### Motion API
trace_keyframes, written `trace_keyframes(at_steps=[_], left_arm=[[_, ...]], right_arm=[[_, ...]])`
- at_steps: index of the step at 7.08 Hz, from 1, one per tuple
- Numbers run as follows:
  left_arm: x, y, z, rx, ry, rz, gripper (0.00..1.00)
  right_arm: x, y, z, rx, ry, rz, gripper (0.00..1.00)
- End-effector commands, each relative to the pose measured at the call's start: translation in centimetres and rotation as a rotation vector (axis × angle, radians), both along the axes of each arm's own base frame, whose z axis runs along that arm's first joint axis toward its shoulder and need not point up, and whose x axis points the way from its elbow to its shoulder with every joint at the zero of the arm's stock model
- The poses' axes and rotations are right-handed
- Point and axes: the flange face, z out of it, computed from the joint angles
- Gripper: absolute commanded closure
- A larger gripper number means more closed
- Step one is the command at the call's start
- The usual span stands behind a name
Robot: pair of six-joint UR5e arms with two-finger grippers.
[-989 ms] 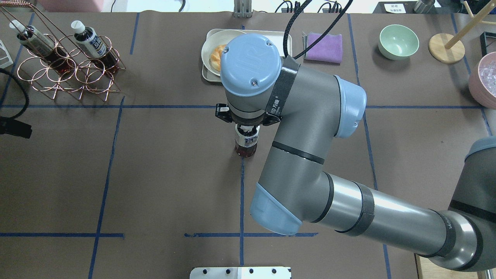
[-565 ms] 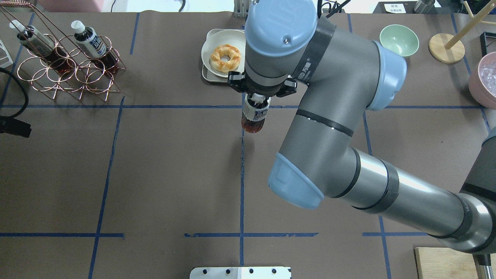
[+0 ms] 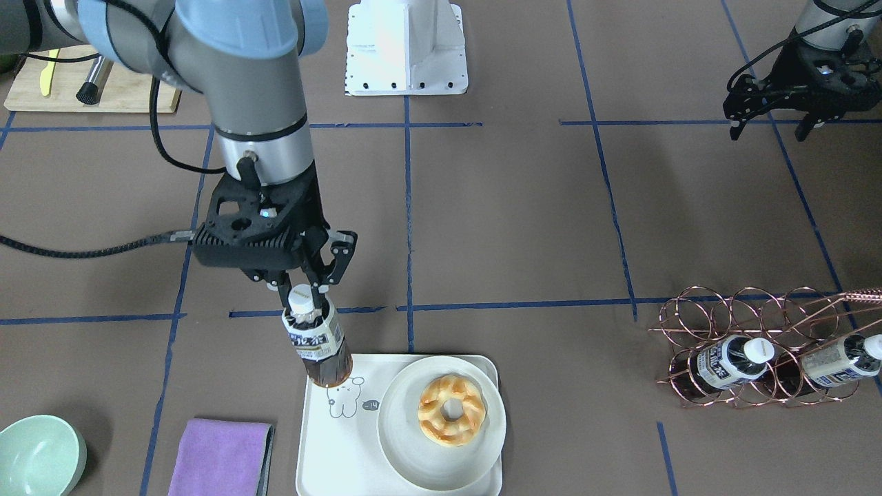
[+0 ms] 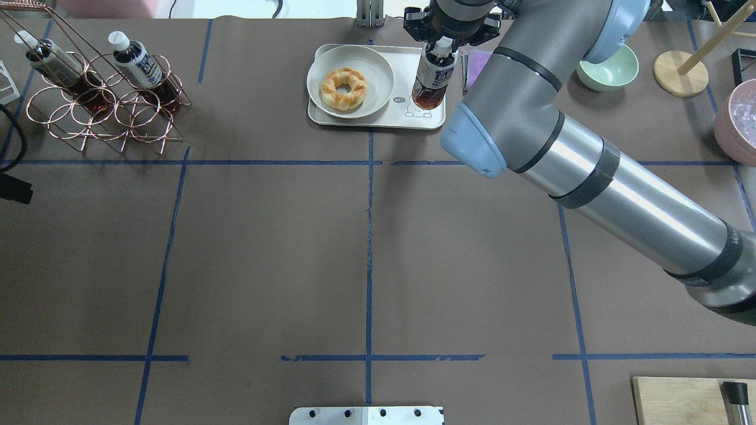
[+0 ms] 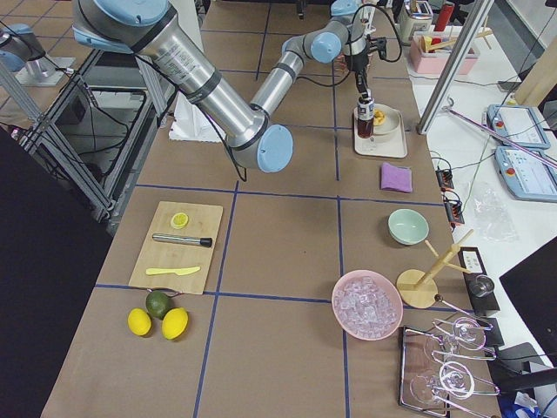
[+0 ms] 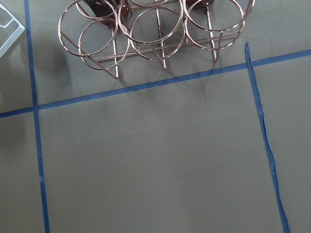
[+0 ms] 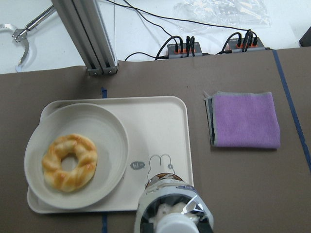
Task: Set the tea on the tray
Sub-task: 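Carry the bottle with the right gripper onto the white tray beside the plate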
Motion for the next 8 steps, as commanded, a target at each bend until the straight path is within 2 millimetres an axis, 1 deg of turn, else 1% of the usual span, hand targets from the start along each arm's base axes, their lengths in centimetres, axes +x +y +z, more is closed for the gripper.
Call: trace_keyframes(at_steps=[1,2,3,5,8], left_arm=[[-1.8,-0.3,0.0,0.004,0.024,0.006,0.0],[-2.3,-0.4,-0.1,0.003,0.029,0.0,0.0],[-2.3,-0.4,-0.1,0.002,0.03,-0.003,0.0],[-2.3,-0.4,0.0,0.002,0.029,-0.002,0.0],[-2.3,-0.6,0.3,-0.005,0.025,-0.004,0.0]], right_arm=[[-0.8,-3.6,2.6,0.001,0.023,0.0,1.0],[-1.4,-4.8,3.6,0.01,0.016,0.005,1.0],[-1.9,-5.3,3.9,0.018,0.008,0.006,1.0],[-3.4,-7.1,1.3,0.01,0.014,0.007,1.0],[-3.8,-7.1,1.7,0.0,0.018,-0.002,1.0]])
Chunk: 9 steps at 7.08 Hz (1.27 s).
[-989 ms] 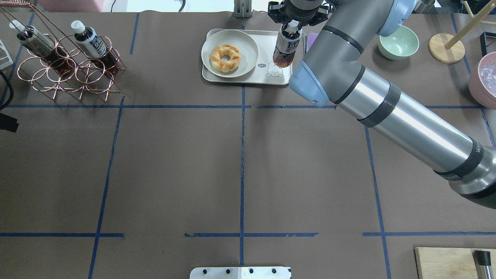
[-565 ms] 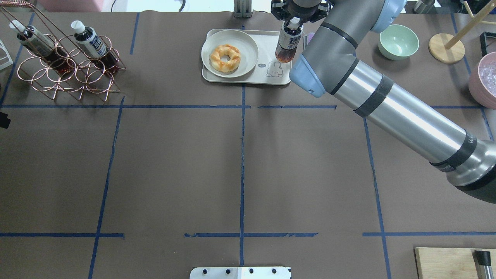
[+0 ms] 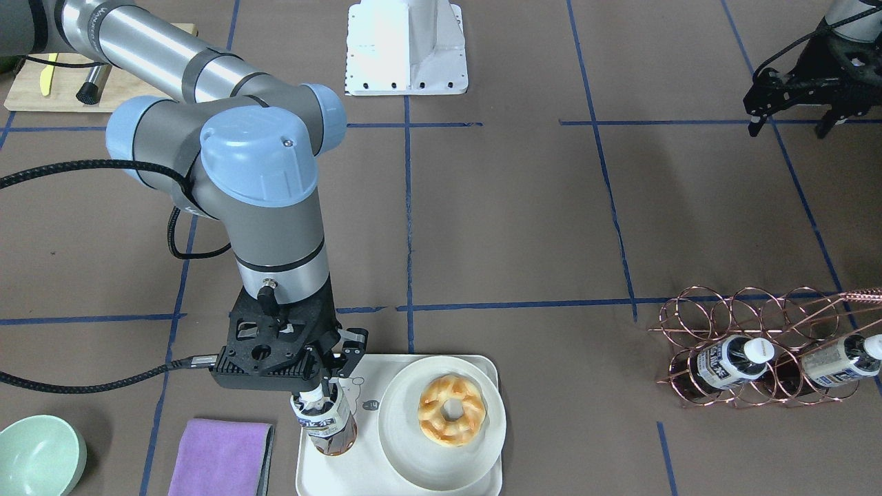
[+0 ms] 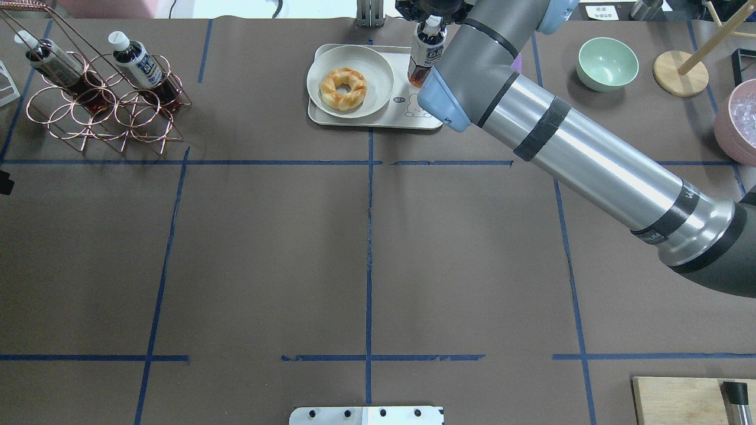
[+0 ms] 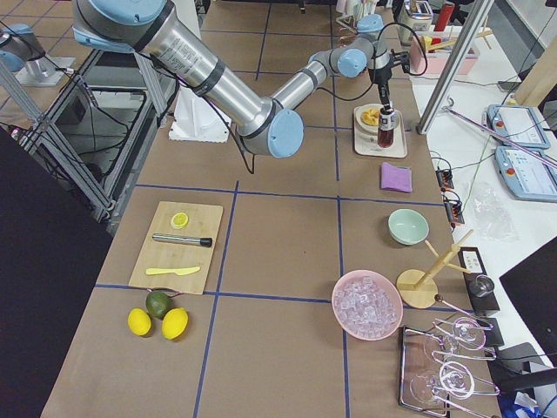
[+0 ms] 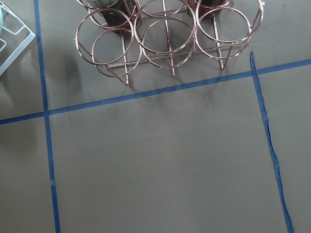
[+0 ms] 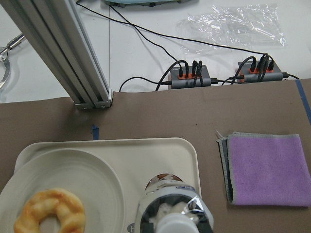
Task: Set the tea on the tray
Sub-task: 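Carry the bottle with the right gripper onto the white tray beside the plate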
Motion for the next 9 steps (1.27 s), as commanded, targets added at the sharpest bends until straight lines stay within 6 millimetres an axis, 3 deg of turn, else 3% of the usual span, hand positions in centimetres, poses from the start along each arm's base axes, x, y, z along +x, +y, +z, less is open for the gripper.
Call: trace_keyframes(at_steps=[1,5,7,8,9], left_arm=[[0.0,-0.1,0.0,0.0,0.0,-0.001,0.0],[-0.1,-0.1,-0.1,0.001,0.001,-0.005,0.0],[-0.2,-0.2,-0.1,0.002,0.002,-0.006,0.0],[-0.1,-0.2,-0.3,0.005,0.003,-0.006,0.0],[-0.2,-0.3,-0.3,0.006,0.004,-0.009,0.0]], right_arm=[[-0.2,-0.1,0.4,-0.007,0.003,-0.003,0.99],[-0.3,0.1,0.7,-0.026,-0.014,-0.029,0.94],[-0.2,0.1,0.9,-0.029,-0.01,-0.029,0.68],[-0.2,0.1,1.4,-0.033,-0.006,-0.029,0.62],[-0.2,0.1,1.4,-0.033,-0.006,-0.029,0.46]])
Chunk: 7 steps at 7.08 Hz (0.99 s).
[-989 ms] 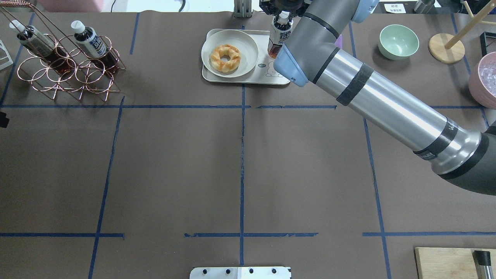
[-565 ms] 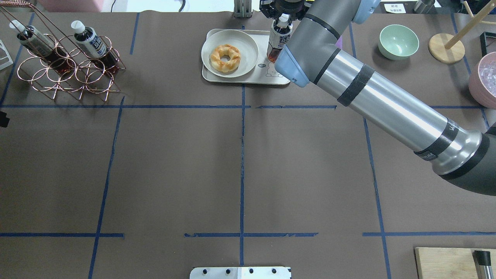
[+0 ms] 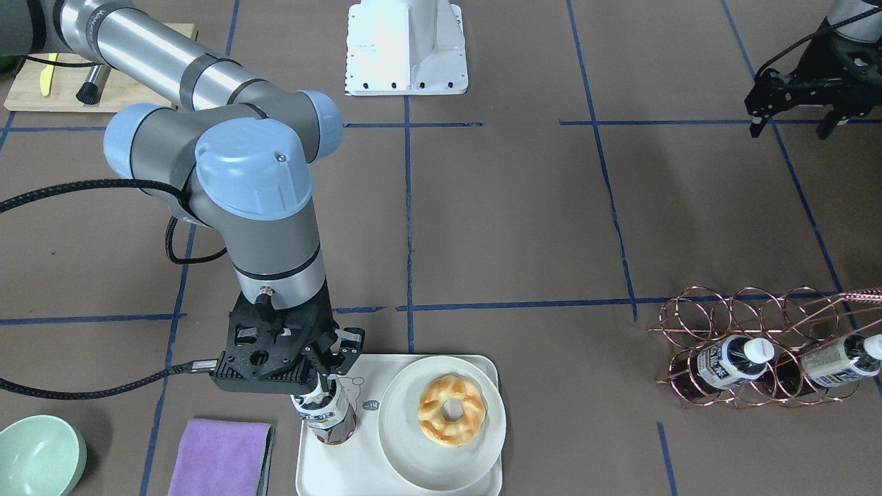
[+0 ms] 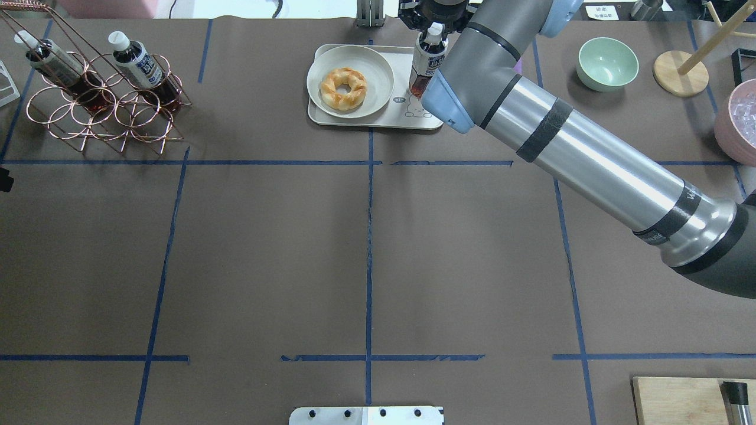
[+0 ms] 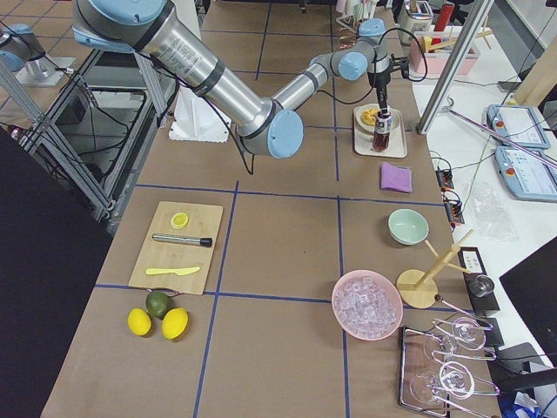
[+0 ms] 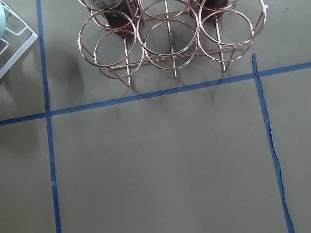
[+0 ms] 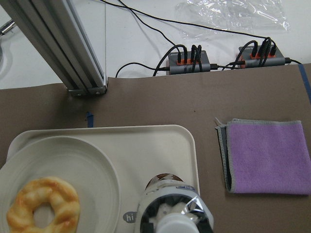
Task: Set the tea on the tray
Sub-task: 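Carry the bottle with the right gripper onto the white tray beside the plate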
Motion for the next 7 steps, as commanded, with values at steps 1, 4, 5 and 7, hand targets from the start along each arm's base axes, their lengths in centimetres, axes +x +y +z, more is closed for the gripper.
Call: trace_keyframes(at_steps=[1,4,5,7], left_arm=[[0.0,-0.1,-0.2,0.003,0.002,-0.002,0.0],[-0.2,-0.1,-0.1,0.003,0.001,-0.004,0.0],[-0.2,-0.1,-0.1,-0.001,0.0,-0.005,0.0],[-0.4,-0.1,0.1,-0.007,-0.001,-0.008,0.0]], right_arm=[[0.0,0.0,0.2,-0.002,0.001,0.001,0.36],[0.9,-0.4,-0.1,-0.017,-0.02,-0.01,0.01],[2.1,-0.5,-0.7,-0.044,-0.063,-0.044,0.0],[7.6,3.5,0.0,-0.056,-0.095,-0.064,0.0]])
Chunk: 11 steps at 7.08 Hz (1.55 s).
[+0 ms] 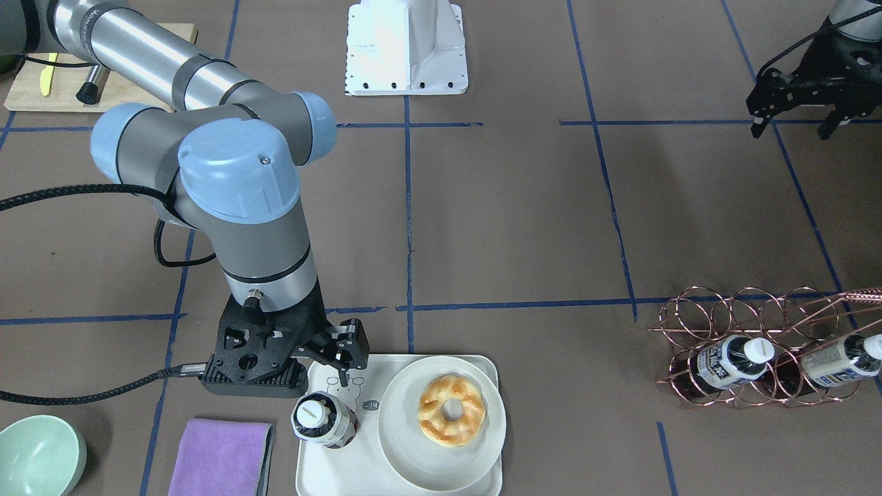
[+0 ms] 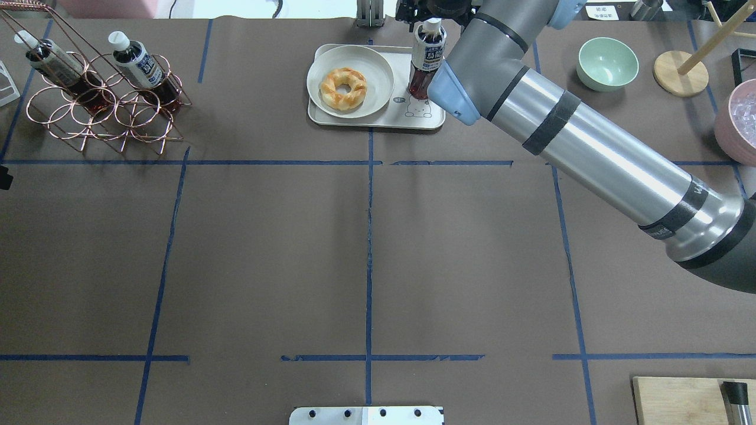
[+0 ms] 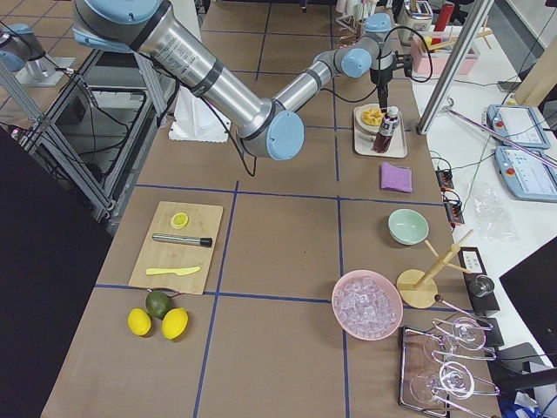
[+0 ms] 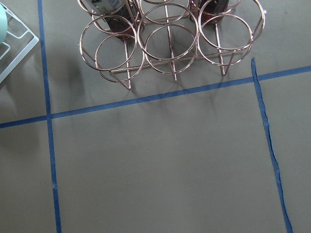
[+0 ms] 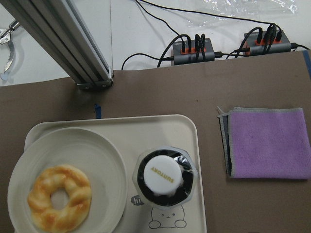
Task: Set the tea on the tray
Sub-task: 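Carry the bottle with the right gripper onto the white tray beside the plate, then open the right gripper and lift it away from the bottle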
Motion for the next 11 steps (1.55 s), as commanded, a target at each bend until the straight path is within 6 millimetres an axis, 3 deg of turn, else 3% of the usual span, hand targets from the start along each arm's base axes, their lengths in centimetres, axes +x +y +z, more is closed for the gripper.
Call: trace_keyframes(at_steps=[1,2,3,4,6,8,9,10,11], left_arm=[[-1.1,-0.1,0.5,-0.022,0.001,-0.021,0.0],[-2.8,-0.3,1.6,-0.027,0.013,0.002,0.0],[-6.0,-0.8,4.4,-0.049,0.032,0.02,0.0],[-9.7,-1.8,8.3,-0.065,0.055,0.039,0.0],[-15.8,-3.6,16.2,-0.11,0.089,0.043,0.0],[-17.9,-3.7,21.5,-0.19,0.14,0.019,0.0],[-17.8,-3.3,23.2,-0.22,0.188,0.026,0.0],[-17.8,-3.0,24.5,-0.229,0.193,0.032,0.0],[-17.8,-2.8,25.5,-0.245,0.183,0.03,0.0]], right_arm=[[8.3,6.6,2.9,0.033,0.031,-0.074,0.0],[13.7,11.0,5.5,0.08,0.086,-0.137,0.0],[17.5,14.8,9.3,0.093,0.123,-0.194,0.0],[21.4,16.7,13.4,0.081,0.119,-0.24,0.0],[31.7,18.7,24.1,0.09,0.117,-0.388,0.0],[40.9,20.6,34.3,0.09,0.114,-0.456,0.0],[43.7,21.5,37.9,0.055,0.108,-0.444,0.0],[44.1,21.2,40.6,-0.006,0.099,-0.434,0.0],[44.2,20.9,41.3,-0.02,0.106,-0.436,0.0]])
